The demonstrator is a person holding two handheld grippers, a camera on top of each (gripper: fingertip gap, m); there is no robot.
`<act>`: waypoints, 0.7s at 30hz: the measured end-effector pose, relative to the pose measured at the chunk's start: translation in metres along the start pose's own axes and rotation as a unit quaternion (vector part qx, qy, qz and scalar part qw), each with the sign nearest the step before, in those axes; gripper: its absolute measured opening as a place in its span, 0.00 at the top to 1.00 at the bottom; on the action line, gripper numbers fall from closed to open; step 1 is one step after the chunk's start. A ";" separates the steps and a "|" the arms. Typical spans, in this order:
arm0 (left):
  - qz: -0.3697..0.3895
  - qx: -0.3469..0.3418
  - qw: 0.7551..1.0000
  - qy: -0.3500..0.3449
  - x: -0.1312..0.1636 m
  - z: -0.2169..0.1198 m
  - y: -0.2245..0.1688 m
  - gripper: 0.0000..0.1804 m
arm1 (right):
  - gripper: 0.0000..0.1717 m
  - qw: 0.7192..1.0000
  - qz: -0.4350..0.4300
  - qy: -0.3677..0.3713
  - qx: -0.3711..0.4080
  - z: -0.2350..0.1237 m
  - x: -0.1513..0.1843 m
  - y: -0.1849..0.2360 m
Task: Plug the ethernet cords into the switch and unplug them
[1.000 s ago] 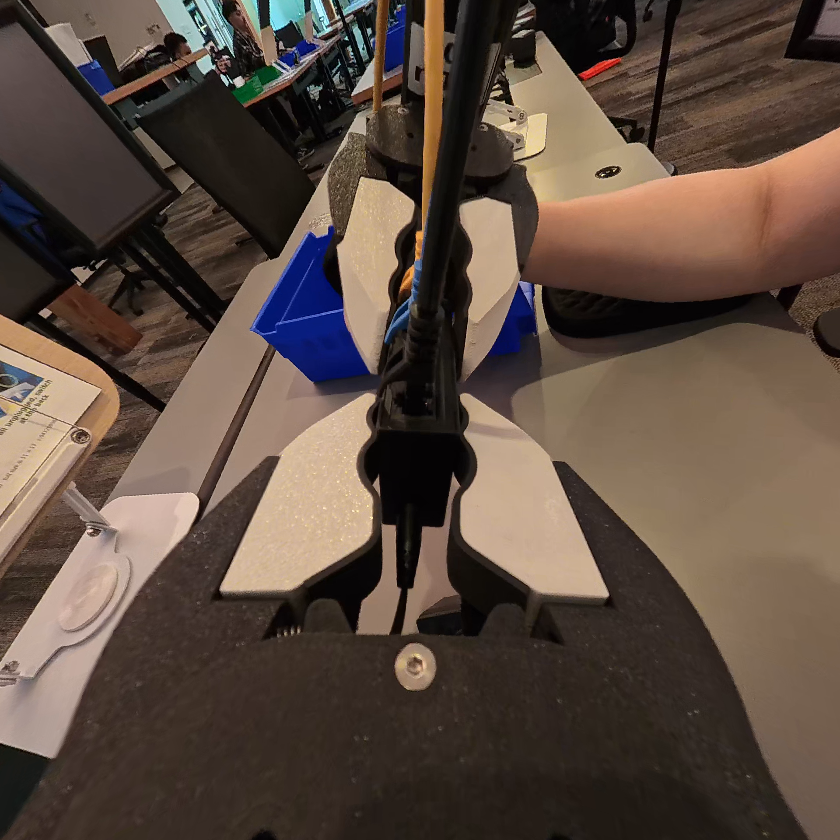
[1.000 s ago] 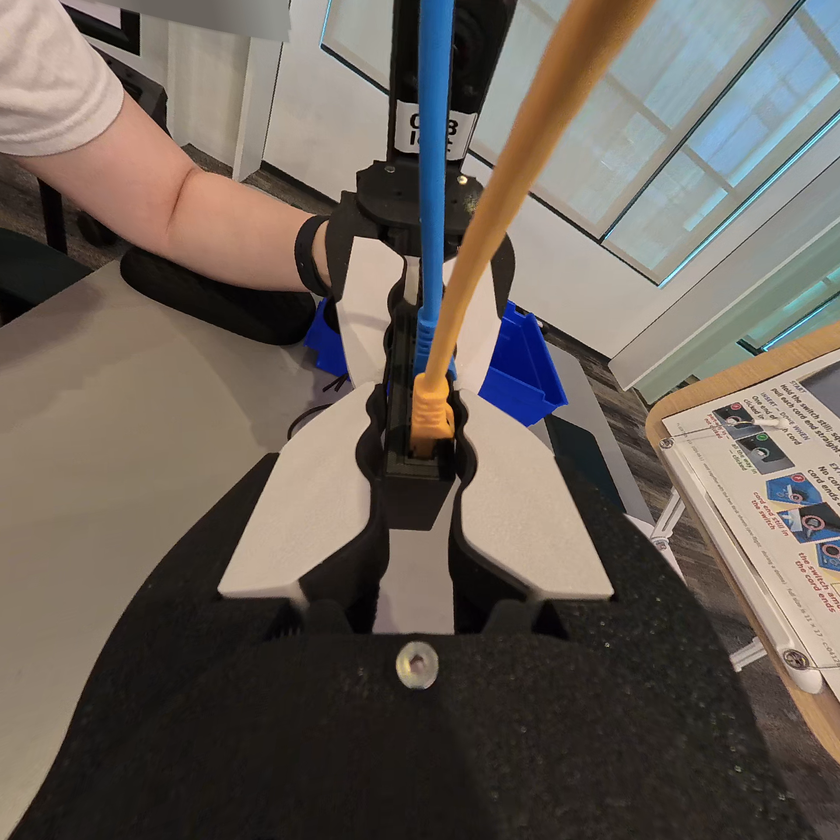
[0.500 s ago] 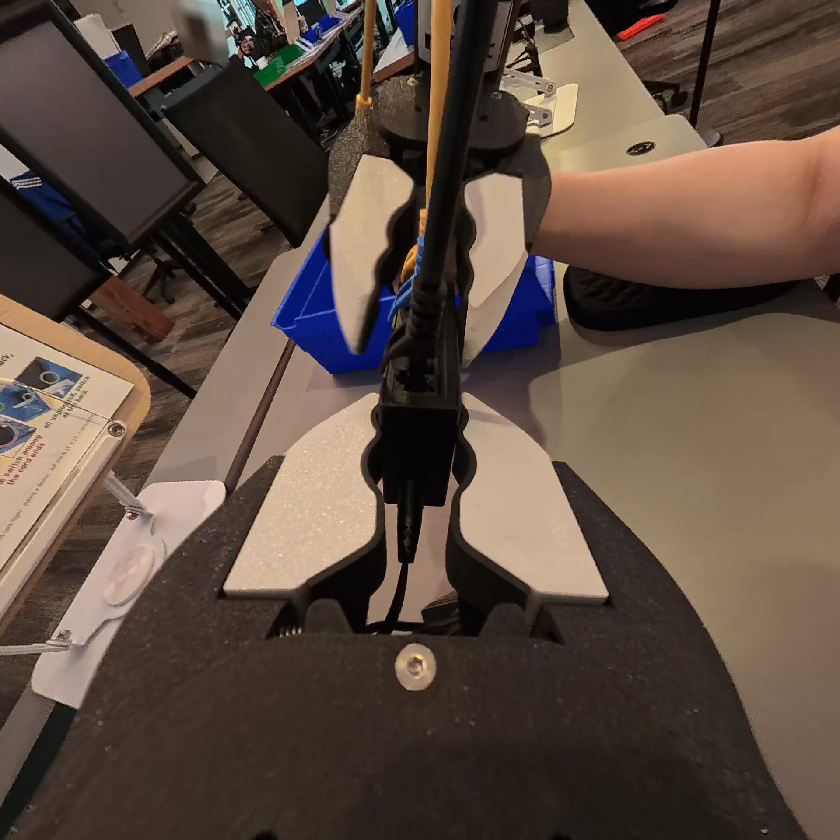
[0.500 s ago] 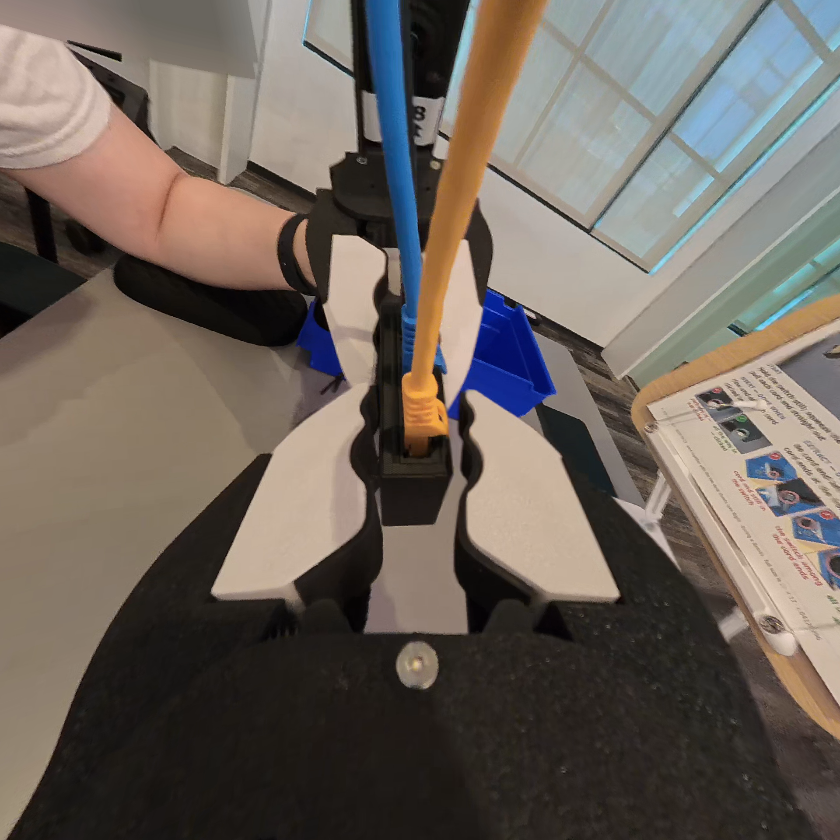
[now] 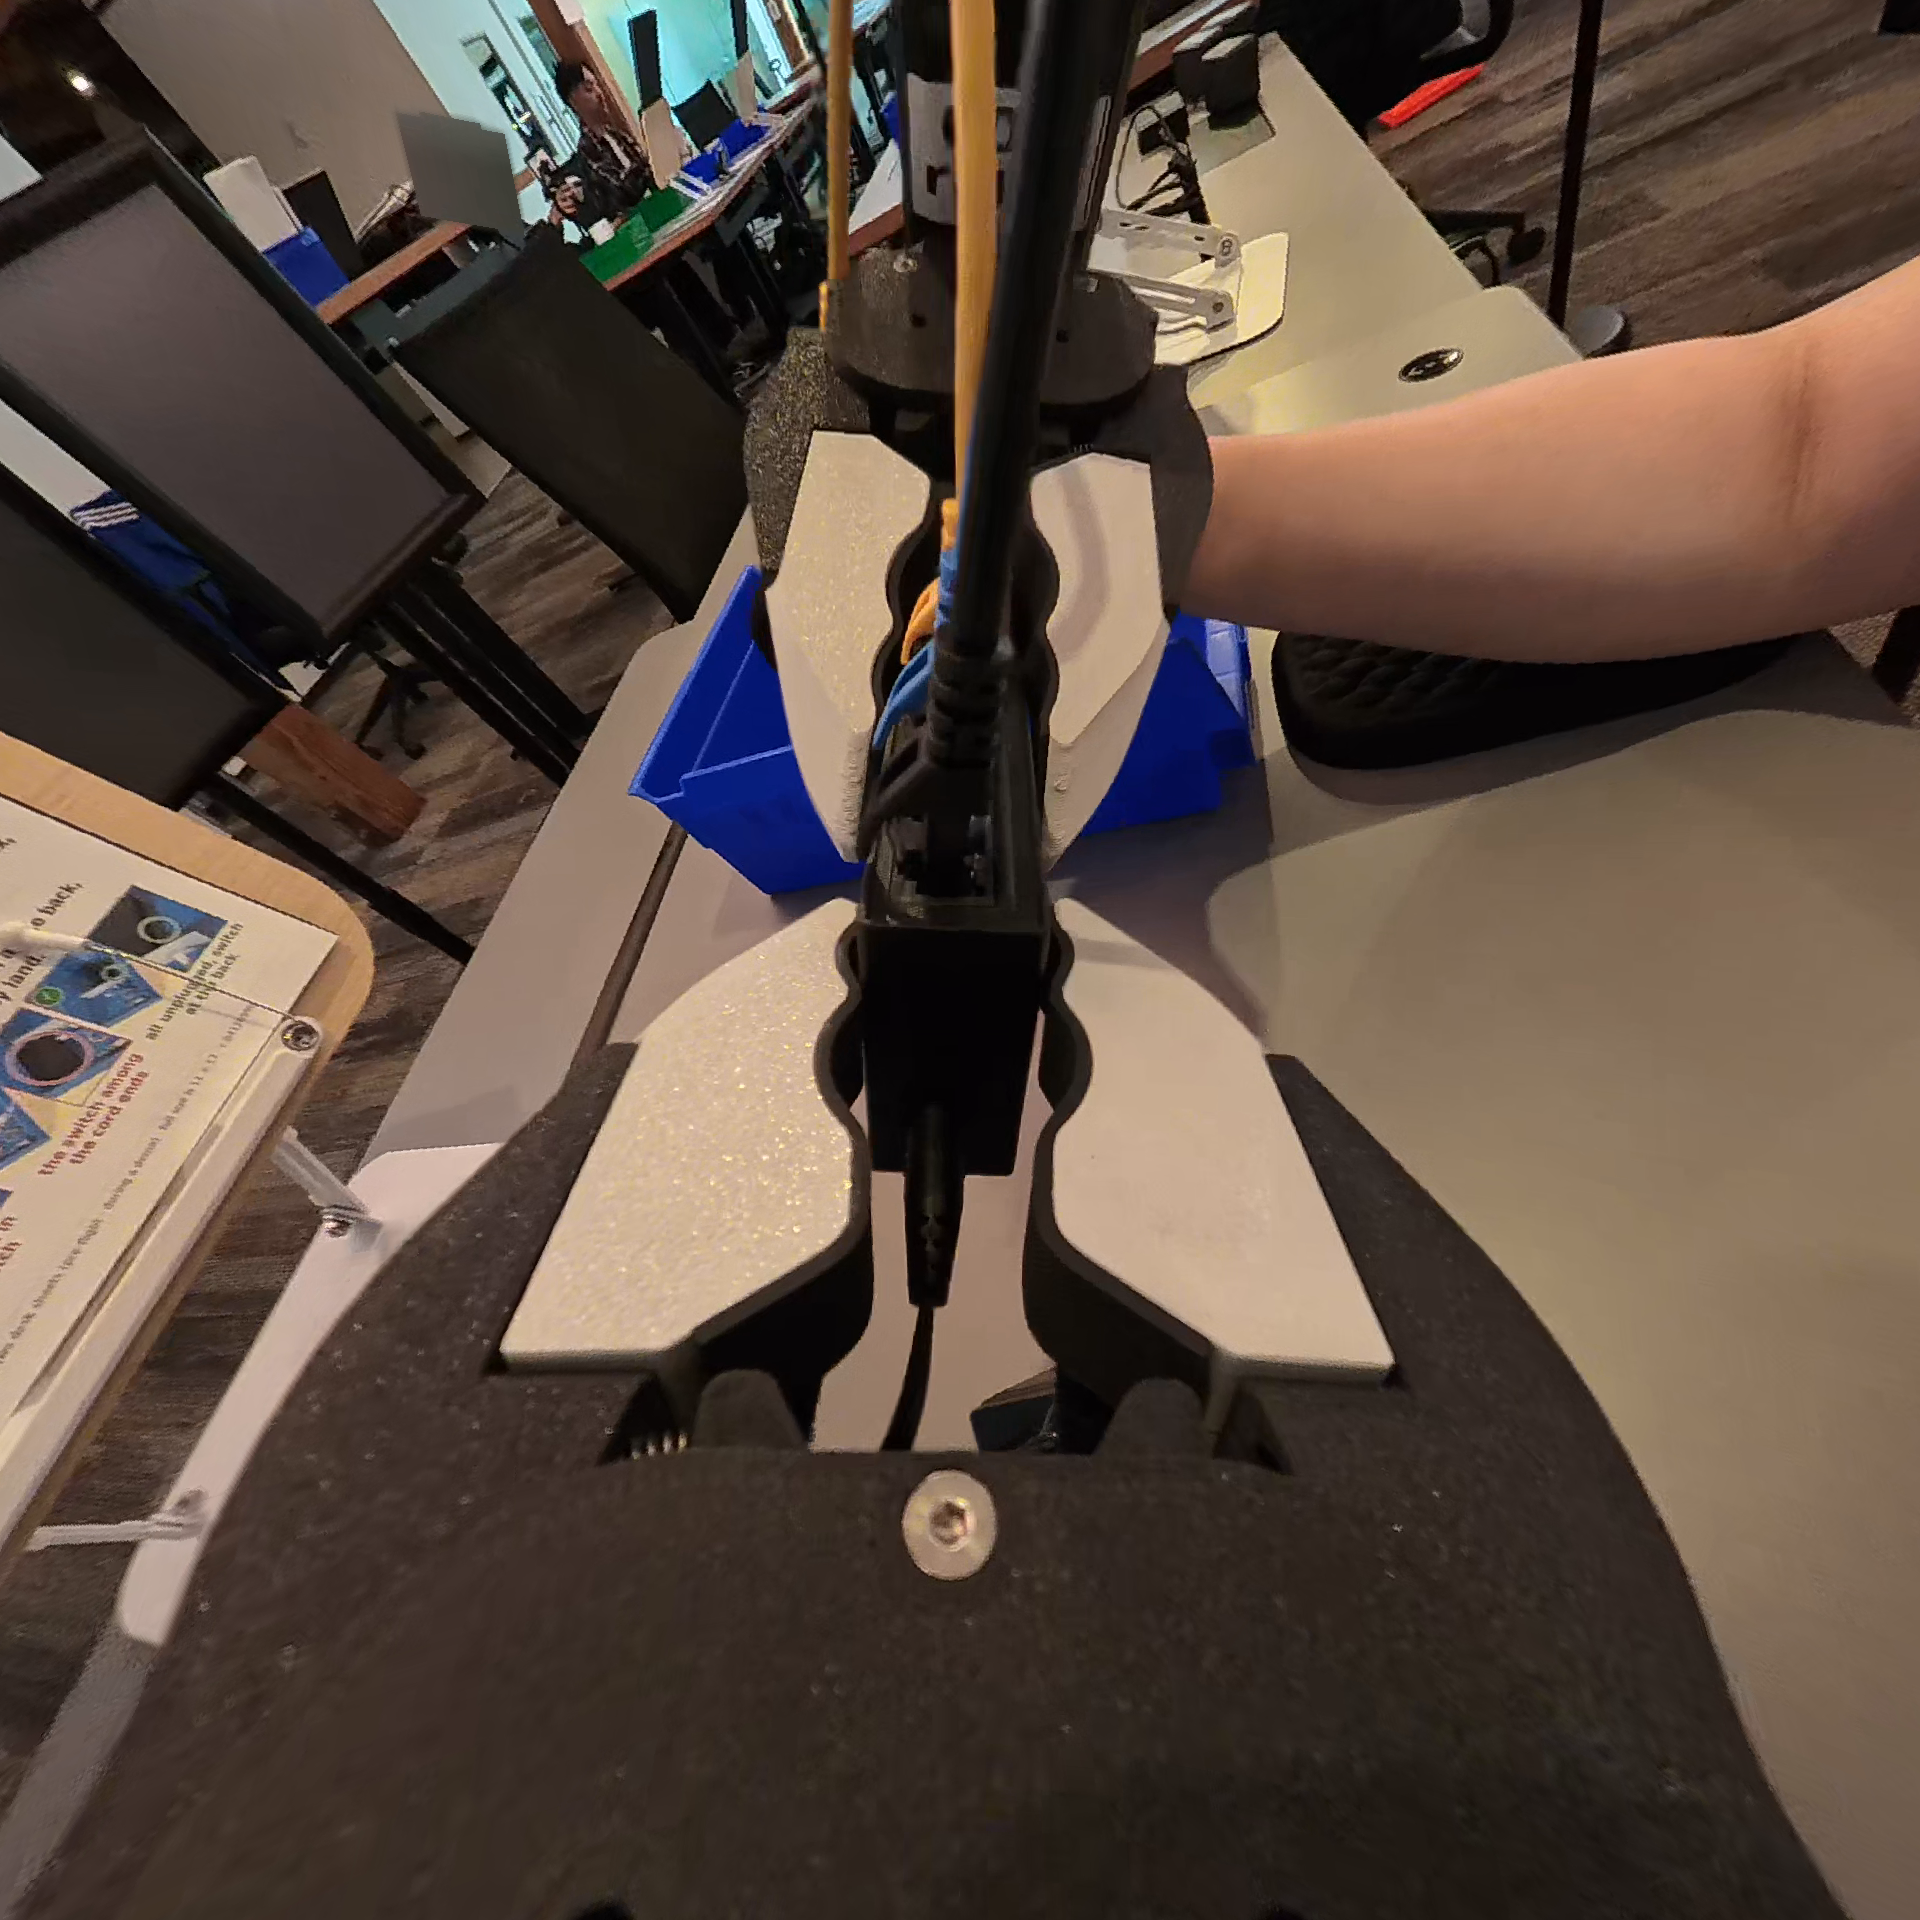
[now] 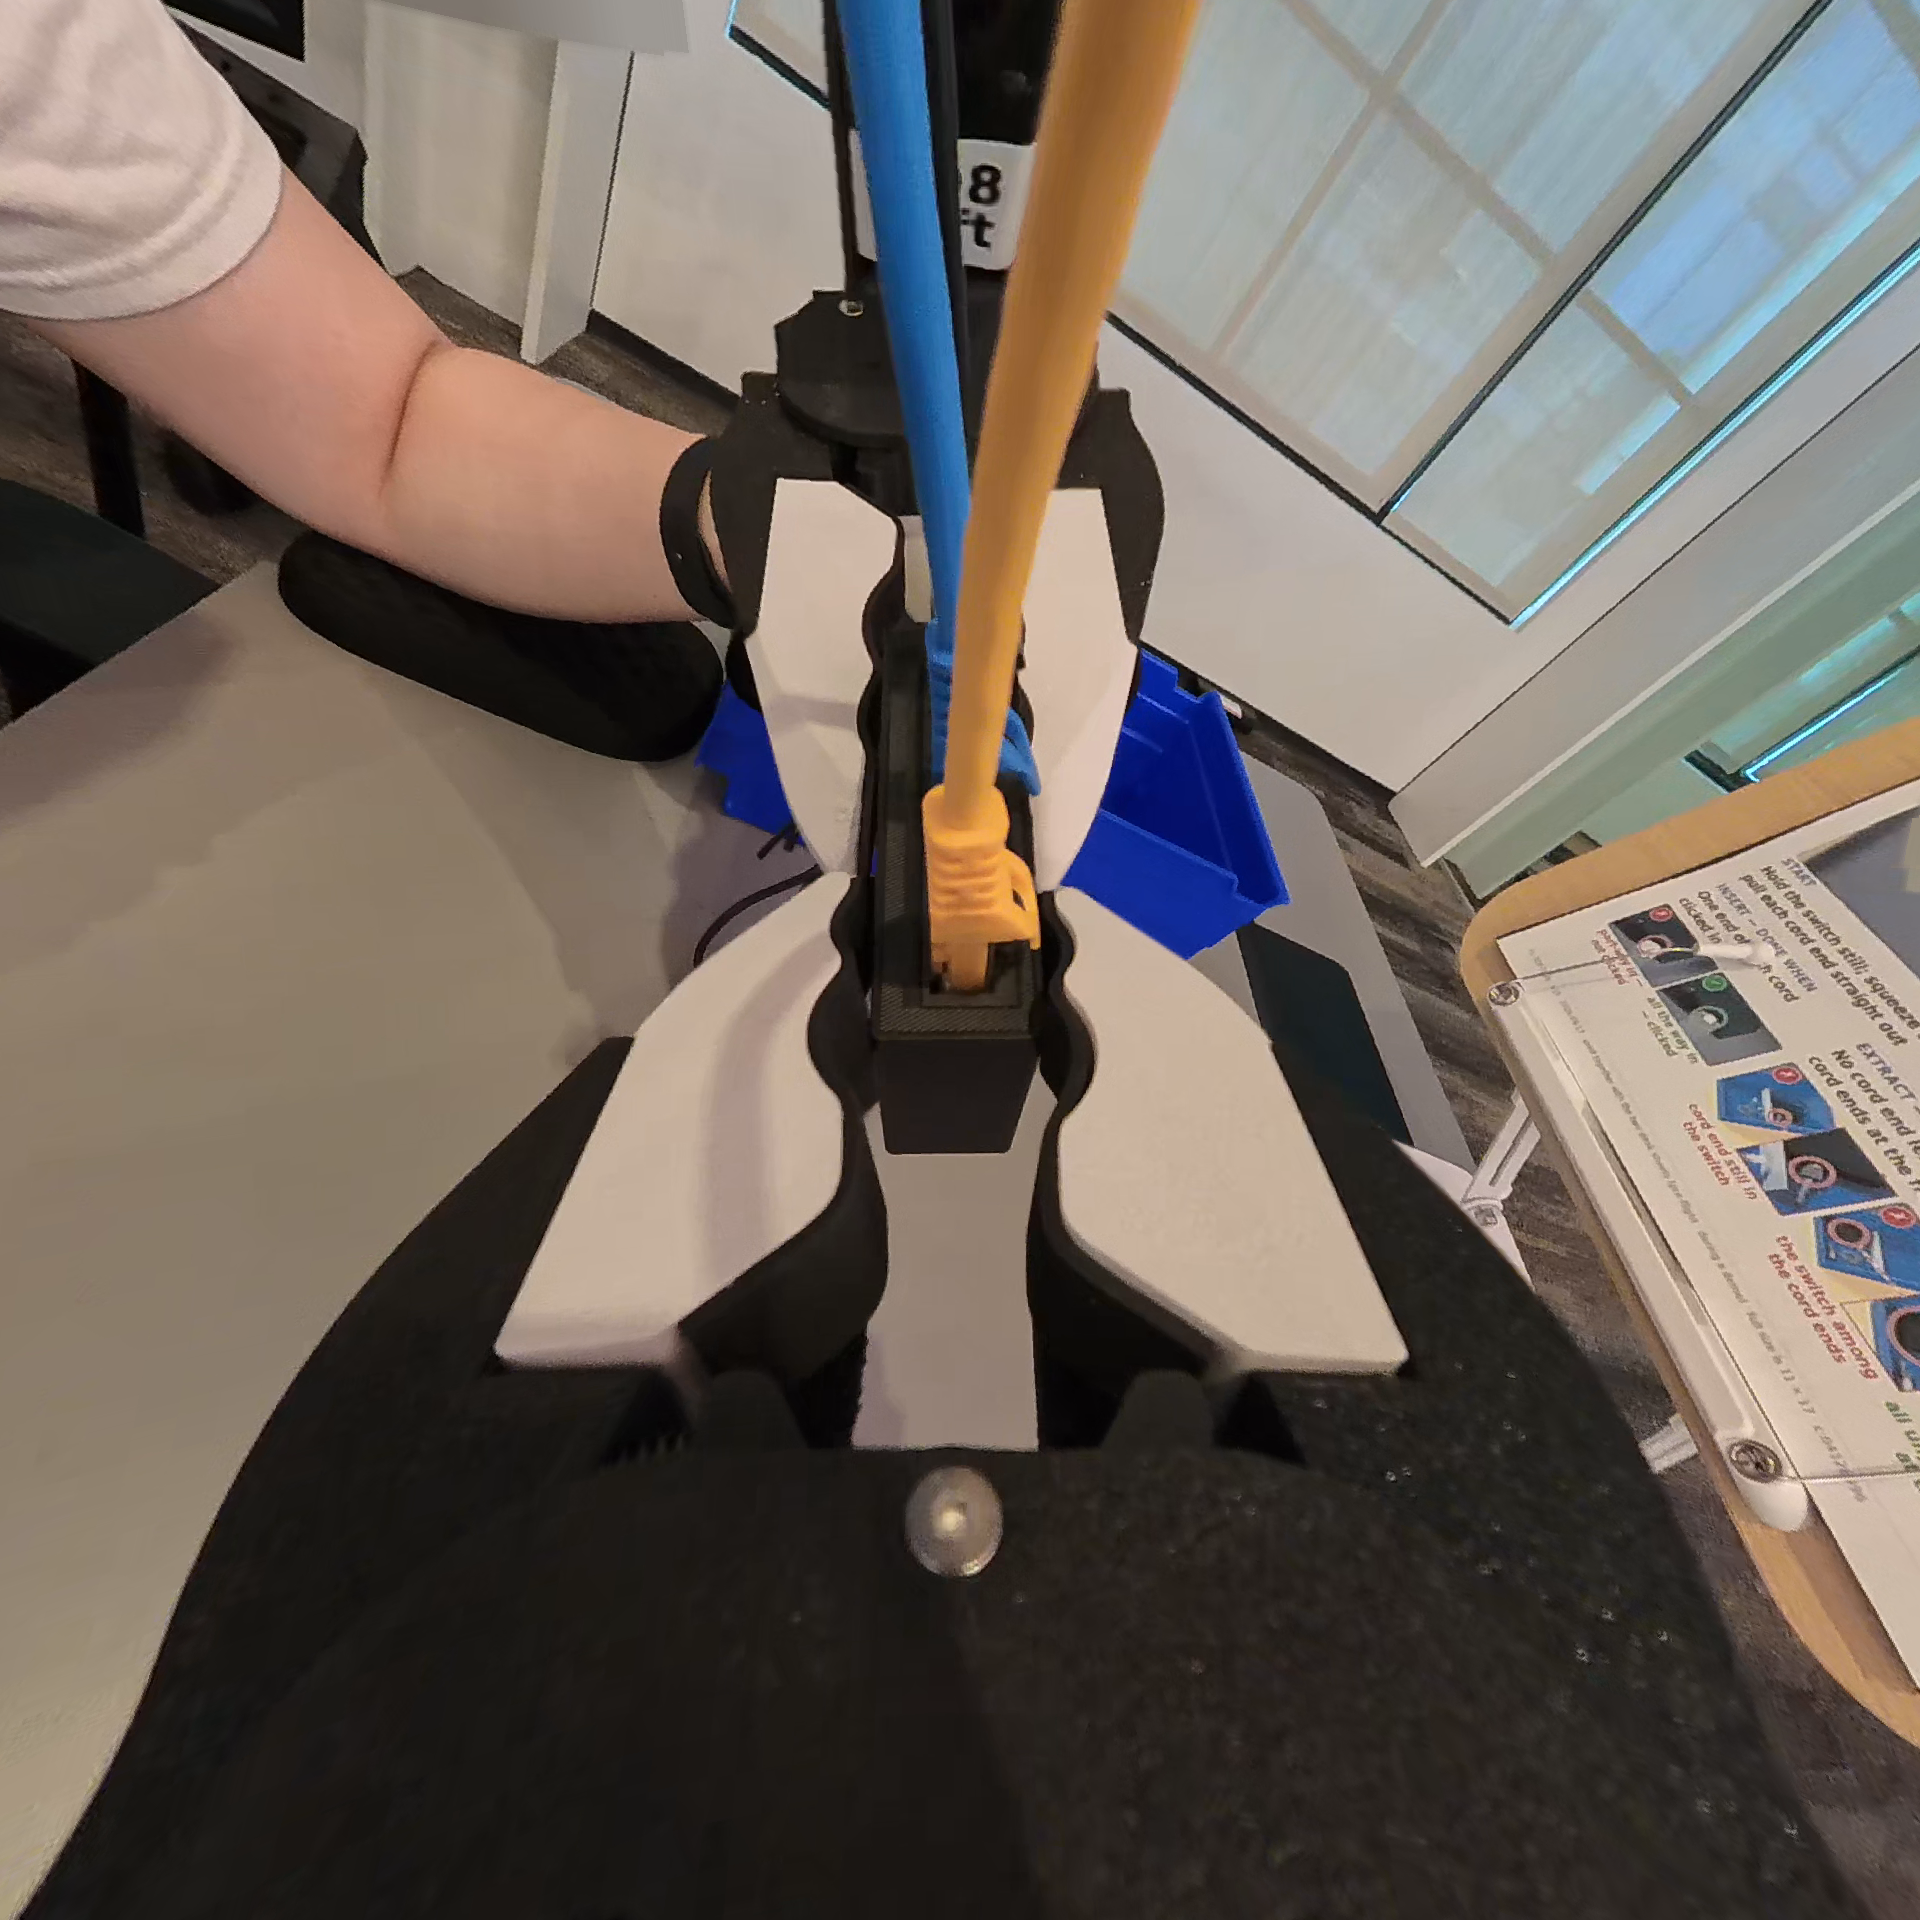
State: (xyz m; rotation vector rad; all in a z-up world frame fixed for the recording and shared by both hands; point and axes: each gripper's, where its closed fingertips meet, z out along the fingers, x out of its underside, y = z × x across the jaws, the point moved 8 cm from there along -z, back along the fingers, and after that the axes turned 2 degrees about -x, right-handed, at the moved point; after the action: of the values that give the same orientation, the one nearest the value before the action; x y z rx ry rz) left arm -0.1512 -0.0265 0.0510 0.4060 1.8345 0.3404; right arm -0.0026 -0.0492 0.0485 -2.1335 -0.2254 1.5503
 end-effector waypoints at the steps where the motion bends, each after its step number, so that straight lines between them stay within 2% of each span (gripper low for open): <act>1: -0.008 0.004 1.000 -0.002 0.000 0.000 0.000 0.85 | 0.83 1.000 -0.001 -0.002 -0.001 0.000 0.000 0.000; 9: 0.004 -0.014 1.000 0.020 0.001 0.003 0.000 0.85 | 0.83 1.000 0.017 -0.005 -0.003 0.000 0.006 -0.002; 13: 0.005 -0.042 0.998 0.039 0.004 0.003 0.006 0.85 | 0.81 0.999 0.031 0.002 0.035 -0.004 0.011 -0.008; 18: 0.008 -0.130 0.989 0.071 0.008 -0.015 0.029 0.85 | 0.73 0.988 0.114 0.019 0.099 -0.023 0.021 -0.028; 21: 0.041 -0.208 0.972 0.098 0.008 -0.025 0.040 0.85 | 0.71 0.979 0.161 0.031 0.125 -0.035 0.023 -0.035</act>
State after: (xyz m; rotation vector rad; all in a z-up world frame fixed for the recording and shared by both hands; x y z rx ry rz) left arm -0.1737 0.0119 0.0683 0.1590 1.8786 0.8303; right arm 0.0434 -0.0196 0.0542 -2.0842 0.3367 1.5824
